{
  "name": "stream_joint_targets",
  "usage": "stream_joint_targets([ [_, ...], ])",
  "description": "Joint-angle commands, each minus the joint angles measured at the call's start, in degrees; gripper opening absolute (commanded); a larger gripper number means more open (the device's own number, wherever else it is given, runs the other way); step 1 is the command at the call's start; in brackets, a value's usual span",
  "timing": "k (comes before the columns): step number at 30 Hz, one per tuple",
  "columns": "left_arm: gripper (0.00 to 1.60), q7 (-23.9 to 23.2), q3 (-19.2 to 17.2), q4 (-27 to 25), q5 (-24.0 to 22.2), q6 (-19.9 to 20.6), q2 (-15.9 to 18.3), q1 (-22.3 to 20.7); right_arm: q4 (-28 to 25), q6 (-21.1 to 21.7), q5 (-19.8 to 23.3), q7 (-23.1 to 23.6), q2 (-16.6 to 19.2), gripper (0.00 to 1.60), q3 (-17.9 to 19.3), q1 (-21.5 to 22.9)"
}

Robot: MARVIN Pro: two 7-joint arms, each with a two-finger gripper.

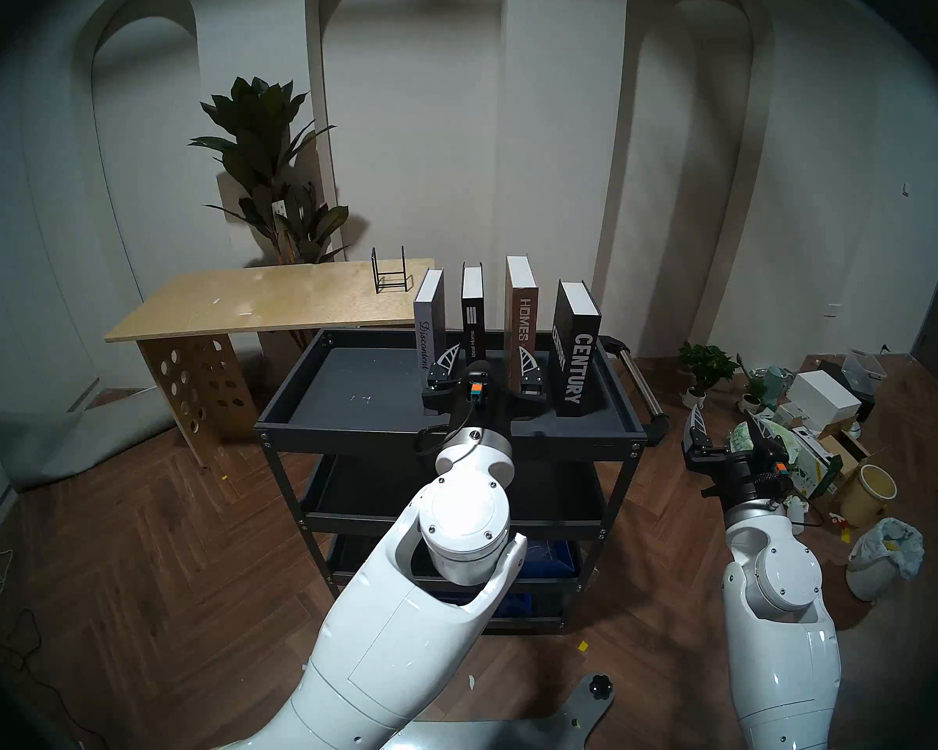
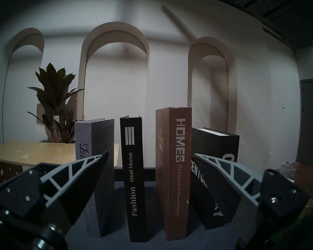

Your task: Sort the books onto the shelf by size, largest to the left

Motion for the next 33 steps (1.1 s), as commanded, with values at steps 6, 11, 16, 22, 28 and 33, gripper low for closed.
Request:
stream_joint_targets([
  [6, 1.6, 6.71, 5.06, -6.98, -1.9, 1.71, 1.97, -1.83, -0.24, -0.96, -0.12, 0.99, 0.25, 1.6, -1.77, 2.21],
  [11, 1.6, 8.35, 6.97, -7.79, -2.6, 3.16, 2.99, -2.35, -0.04, -1.11, -0.18, 1.1, -0.07, 1.6, -2.81, 2.96],
  [16, 1.6, 9.15, 8.12, -6.6, -2.58, 4.18, 2.57, -3.72, -0.33, -1.43, -0.15, 0.97, -0.32, 1.6, -3.53, 3.4],
  [22, 1.6, 9.5, 8.74, -3.31, -1.49, 4.54, -0.58, -7.33, 0.06, -1.4, 0.17, 0.92, -0.2, 1.6, -3.19, 3.33],
  [28, 1.6, 9.55, 8.38, -0.25, -1.72, 4.96, -2.93, -10.64, -0.32, -1.63, 0.65, 0.79, -0.36, 1.6, -2.4, 2.7],
  [33, 1.6, 9.11, 8.06, 3.18, -2.62, 5.34, -5.2, -13.12, -0.42, -1.8, 1.03, 0.63, -0.33, 1.6, -1.72, 2.5],
])
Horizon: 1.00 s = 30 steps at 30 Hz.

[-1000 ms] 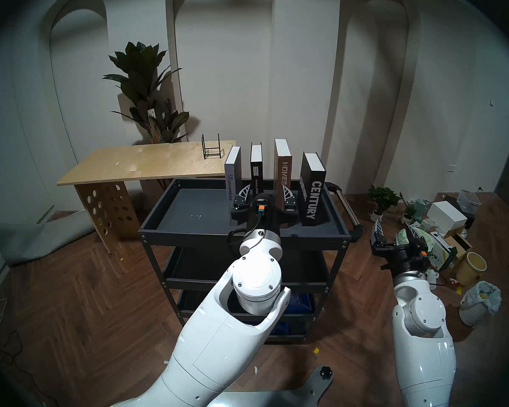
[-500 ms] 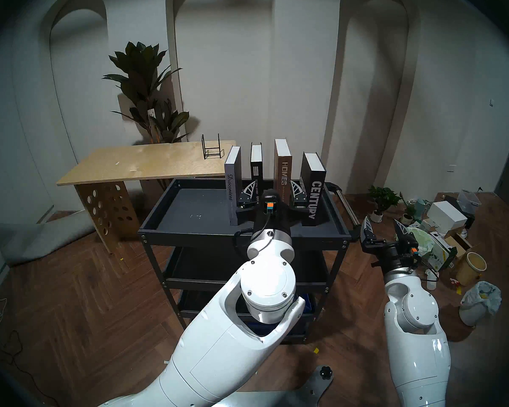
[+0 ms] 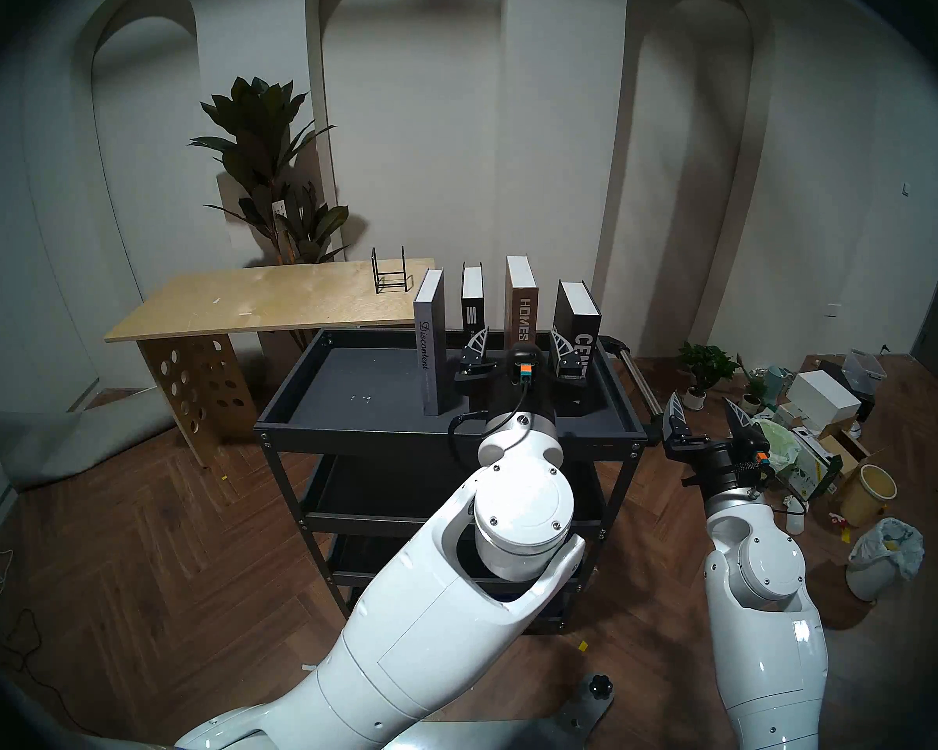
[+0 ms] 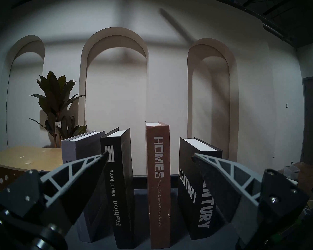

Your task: Sort the books onto the shelf by size, largest to the left

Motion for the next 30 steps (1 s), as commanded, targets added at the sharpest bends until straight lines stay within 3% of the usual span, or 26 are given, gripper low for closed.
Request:
stream_joint_targets([
  [1, 1.6, -0.92, -0.58, 2.48, -0.5, -0.03, -4.79, -6.05, -1.47, -0.93, 0.45, -0.13, 0.0, 1.6, 0.91, -0.12],
  [8, 1.6, -1.18, 0.0, 3.79, -0.25, 0.01, -6.62, -7.55, -1.06, -0.95, 0.71, -0.24, 0.03, 1.6, 1.23, -0.2],
  [19, 1.6, -1.35, 1.28, 12.1, 0.96, -1.64, -10.58, -12.32, -1.27, -1.25, 1.42, -0.38, -0.1, 1.6, 2.06, -0.89],
  [30, 1.6, 0.58, 0.36, 16.28, 2.16, -2.88, -12.44, -14.63, -1.43, -1.38, 1.91, -0.35, -0.18, 1.6, 2.73, -1.34],
])
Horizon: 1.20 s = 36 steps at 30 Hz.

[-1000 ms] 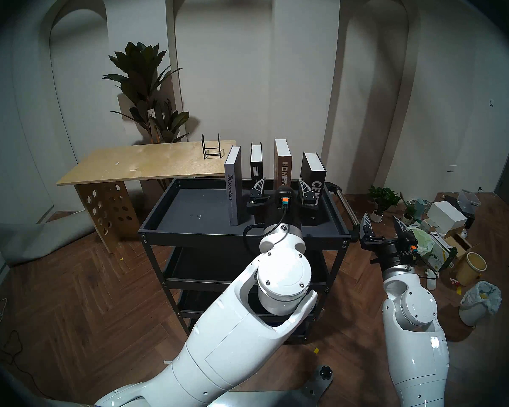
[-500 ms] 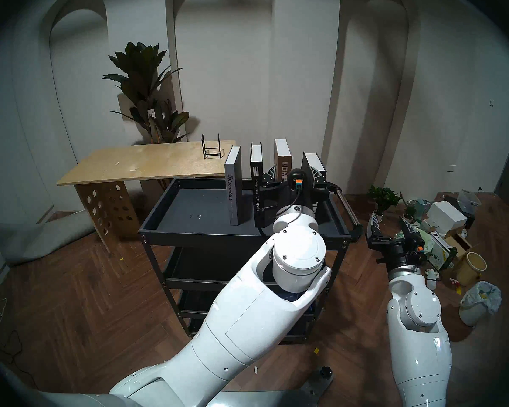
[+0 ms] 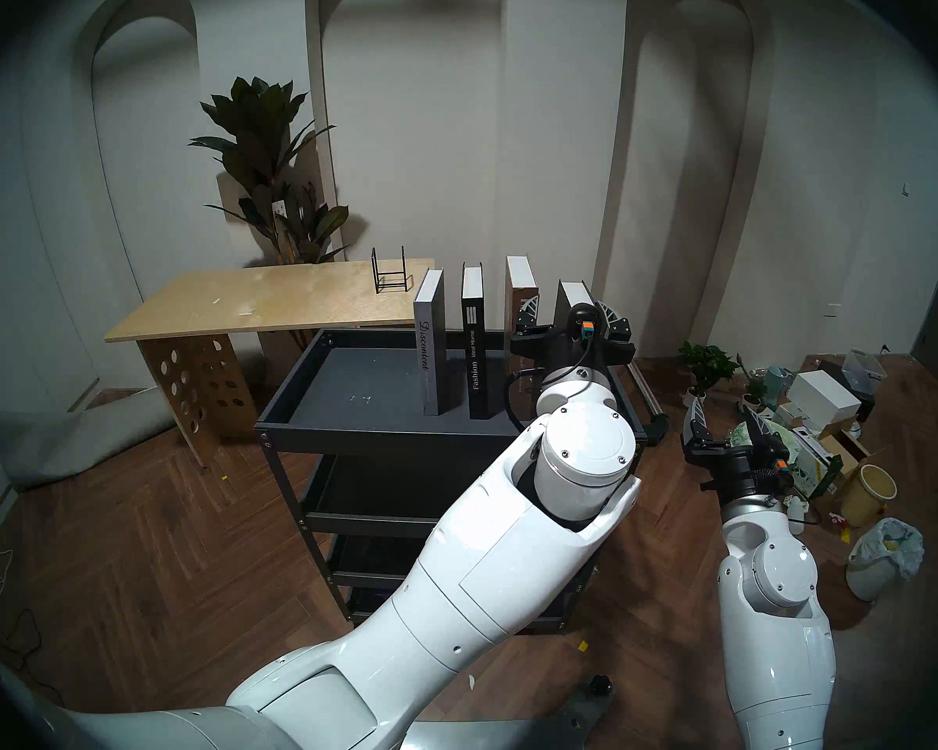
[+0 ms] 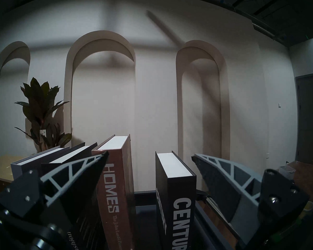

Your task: Sort the books onto the shelf by size, largest to the left

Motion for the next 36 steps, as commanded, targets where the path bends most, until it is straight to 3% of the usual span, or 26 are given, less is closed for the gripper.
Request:
stream_joint_targets([
  [1, 1.6, 1.94, -0.84, 1.09, 1.54, -1.32, -2.77, -3.77, -1.41, -0.78, 0.08, 0.15, 0.03, 1.6, 0.17, 0.05],
  [31, 1.6, 3.16, -2.24, 7.79, 1.56, -4.14, -4.1, -6.23, -0.54, -0.24, -0.55, 0.07, 0.06, 1.6, -0.08, 1.07],
  [36, 1.6, 2.78, -2.4, 5.72, 1.36, -3.95, -3.36, -5.25, -0.73, 0.03, -0.16, 0.59, 0.16, 1.6, -0.18, 1.03],
])
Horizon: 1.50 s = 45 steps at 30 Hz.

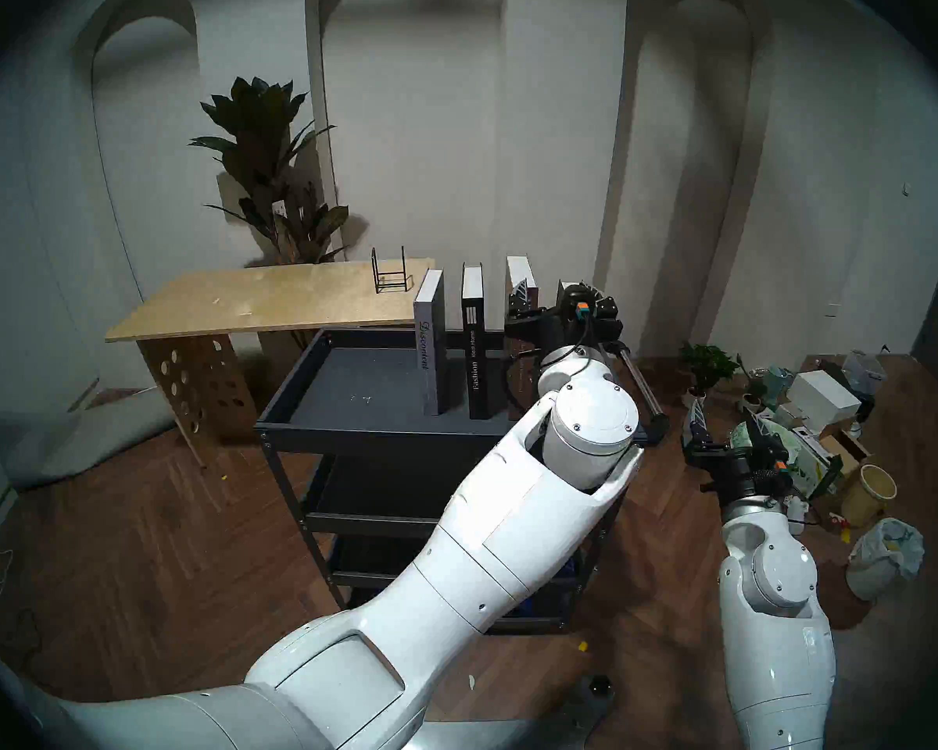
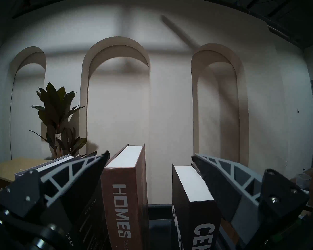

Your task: Sort the books onto the shelf by size, largest to the left

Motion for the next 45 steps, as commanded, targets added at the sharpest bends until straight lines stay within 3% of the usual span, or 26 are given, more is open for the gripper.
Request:
stream_joint_targets([
  [1, 1.6, -0.42, 0.1, -3.25, 0.2, -0.41, 0.15, -0.53, -1.37, -0.02, 0.34, 0.41, 0.12, 1.6, -0.24, 0.5],
  [5, 1.6, -0.26, 0.44, -4.03, 1.01, 0.12, 0.66, -0.46, -1.16, 0.16, 0.08, 0.33, -0.04, 1.6, -0.72, 0.86],
  [18, 1.6, 0.05, -0.91, 2.52, 1.0, -0.7, -0.83, -2.73, -1.39, 0.31, -0.01, 0.06, 0.06, 1.6, -0.99, 0.86],
  [45, 1.6, -1.03, -2.61, 6.56, 0.88, -3.19, -0.31, -4.04, -1.33, 0.59, -0.86, -1.56, 0.3, 1.6, -1.88, 1.02],
])
